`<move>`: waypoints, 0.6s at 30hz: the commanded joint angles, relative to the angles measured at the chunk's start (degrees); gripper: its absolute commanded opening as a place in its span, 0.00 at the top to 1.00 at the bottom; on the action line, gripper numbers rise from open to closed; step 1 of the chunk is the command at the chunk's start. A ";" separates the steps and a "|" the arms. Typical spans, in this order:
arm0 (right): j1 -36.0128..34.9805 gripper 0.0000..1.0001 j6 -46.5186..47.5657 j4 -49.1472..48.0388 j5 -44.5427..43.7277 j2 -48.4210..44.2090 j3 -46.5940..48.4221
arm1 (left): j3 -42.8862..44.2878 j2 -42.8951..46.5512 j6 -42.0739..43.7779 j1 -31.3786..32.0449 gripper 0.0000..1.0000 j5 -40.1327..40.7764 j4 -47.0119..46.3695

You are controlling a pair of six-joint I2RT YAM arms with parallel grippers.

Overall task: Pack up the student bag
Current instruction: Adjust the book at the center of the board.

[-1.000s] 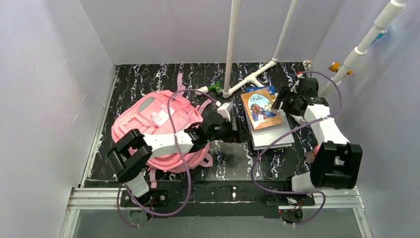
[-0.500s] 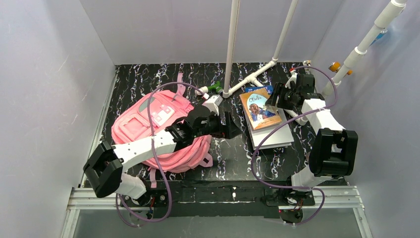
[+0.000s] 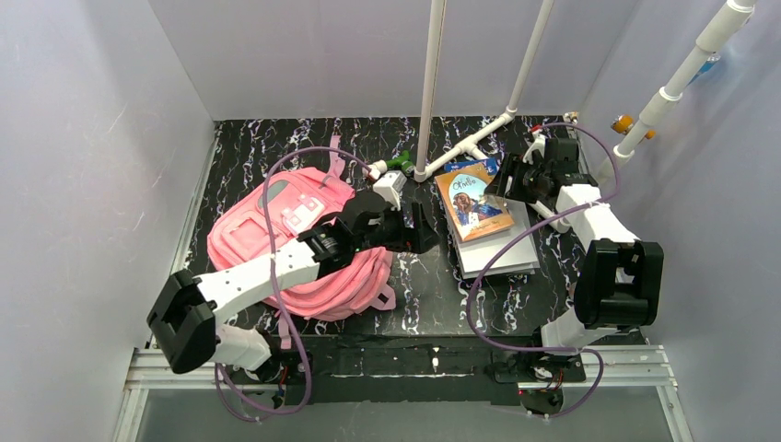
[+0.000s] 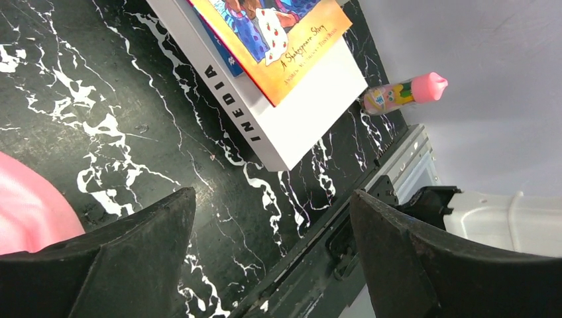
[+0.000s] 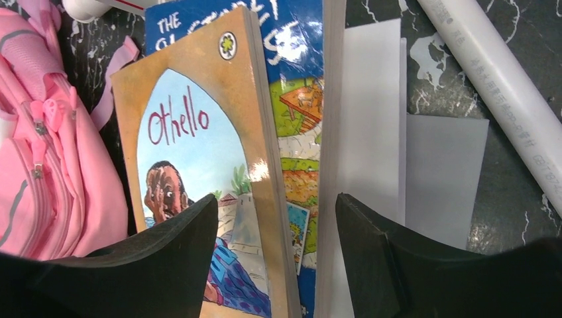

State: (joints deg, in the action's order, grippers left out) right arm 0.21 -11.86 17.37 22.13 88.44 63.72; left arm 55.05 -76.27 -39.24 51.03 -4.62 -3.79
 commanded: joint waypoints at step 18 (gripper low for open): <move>7.88 0.10 -13.99 -8.53 6.19 -6.81 -15.91 | 21.44 -31.20 -10.81 -2.07 0.20 -7.06 -9.44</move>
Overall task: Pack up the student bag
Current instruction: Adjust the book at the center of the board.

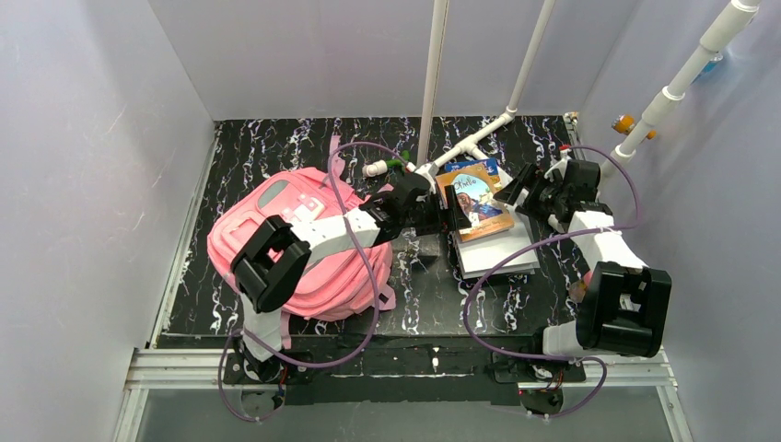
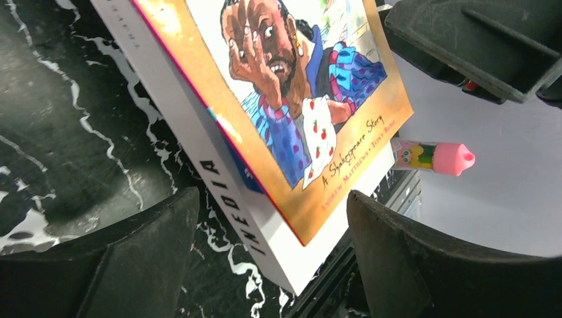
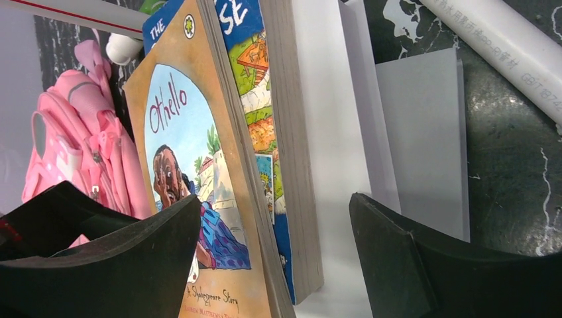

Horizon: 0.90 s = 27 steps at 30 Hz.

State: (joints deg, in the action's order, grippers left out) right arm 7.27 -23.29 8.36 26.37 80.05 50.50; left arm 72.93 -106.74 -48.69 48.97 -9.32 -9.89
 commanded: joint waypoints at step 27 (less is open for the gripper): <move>-1.16 0.40 0.57 4.17 4.84 -0.54 -0.95 | 3.29 -5.75 0.09 3.34 0.20 -2.64 -17.57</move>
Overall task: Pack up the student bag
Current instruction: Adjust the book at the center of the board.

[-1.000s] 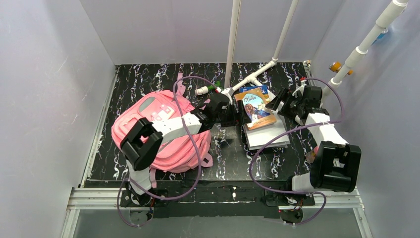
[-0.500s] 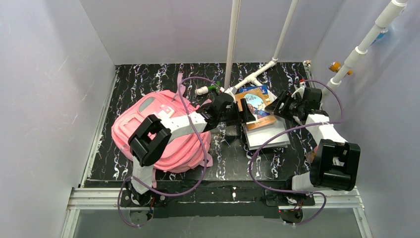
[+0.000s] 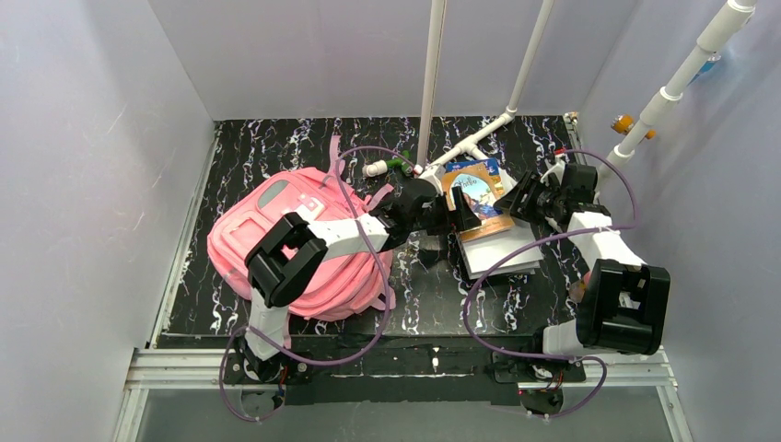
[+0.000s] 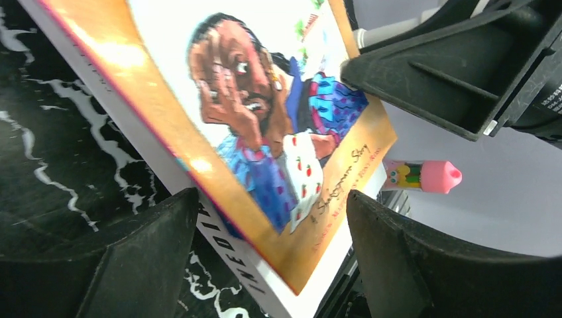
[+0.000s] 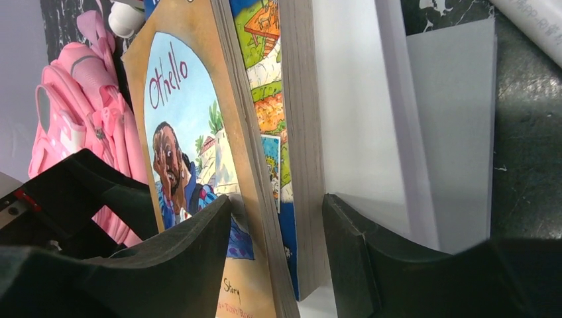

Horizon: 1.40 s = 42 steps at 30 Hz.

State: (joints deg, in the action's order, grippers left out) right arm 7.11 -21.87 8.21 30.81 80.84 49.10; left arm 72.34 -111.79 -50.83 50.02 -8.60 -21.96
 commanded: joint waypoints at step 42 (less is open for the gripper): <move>-0.83 0.13 1.38 13.58 -12.25 -8.96 -1.58 | -20.72 32.80 0.52 -7.23 1.00 2.53 17.37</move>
State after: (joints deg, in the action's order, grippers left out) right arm 5.89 -22.09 18.48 20.86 70.65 46.41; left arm 51.64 -81.73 -50.41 42.81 -9.41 -5.80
